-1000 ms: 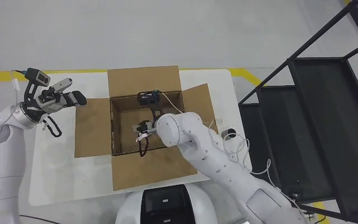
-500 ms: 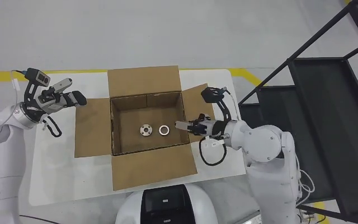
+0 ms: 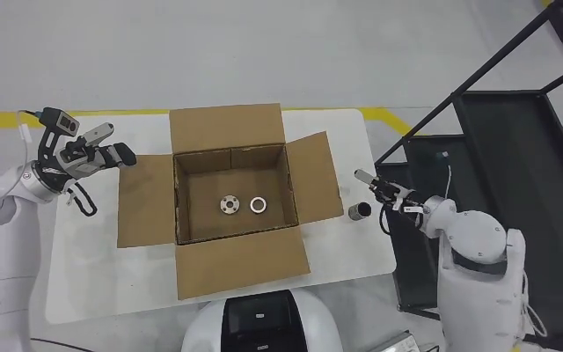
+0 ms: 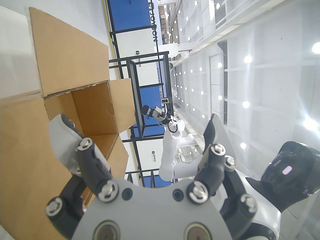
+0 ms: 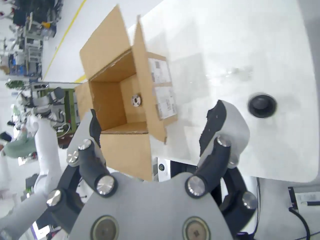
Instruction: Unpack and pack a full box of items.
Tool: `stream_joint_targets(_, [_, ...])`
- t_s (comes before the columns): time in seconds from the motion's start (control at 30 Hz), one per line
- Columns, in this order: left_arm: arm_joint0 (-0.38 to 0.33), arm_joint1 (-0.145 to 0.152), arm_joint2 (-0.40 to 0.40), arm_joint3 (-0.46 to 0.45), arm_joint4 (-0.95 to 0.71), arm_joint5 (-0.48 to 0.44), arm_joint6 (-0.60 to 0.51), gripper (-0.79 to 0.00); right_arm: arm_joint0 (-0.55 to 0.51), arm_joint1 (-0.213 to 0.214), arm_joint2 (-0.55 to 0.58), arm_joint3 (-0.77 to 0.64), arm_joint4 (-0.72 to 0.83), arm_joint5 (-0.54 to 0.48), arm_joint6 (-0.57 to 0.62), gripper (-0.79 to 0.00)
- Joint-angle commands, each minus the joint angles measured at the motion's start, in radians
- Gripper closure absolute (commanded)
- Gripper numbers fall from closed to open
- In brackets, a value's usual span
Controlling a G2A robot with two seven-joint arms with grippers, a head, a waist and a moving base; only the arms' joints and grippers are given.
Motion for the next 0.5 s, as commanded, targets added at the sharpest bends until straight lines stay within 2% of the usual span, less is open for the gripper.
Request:
stream_joint_targets(0.0, [0.0, 0.0, 0.0, 0.0, 0.0, 0.0, 0.0, -0.785, 0.019, 0.004, -0.009, 0.052, -0.051, 0.047, -0.023, -0.785])
stream_joint_targets(0.2, [0.0, 0.0, 0.0, 0.0, 0.0, 0.0, 0.0, -0.785, 0.075, 0.015, -0.088, 0.172, -0.209, 0.175, -0.028, -0.785])
stream_joint_targets(0.47, [0.0, 0.0, 0.0, 0.0, 0.0, 0.0, 0.0, -0.785, 0.18, 0.028, -0.189, 0.381, -0.381, 0.294, 0.054, -0.785])
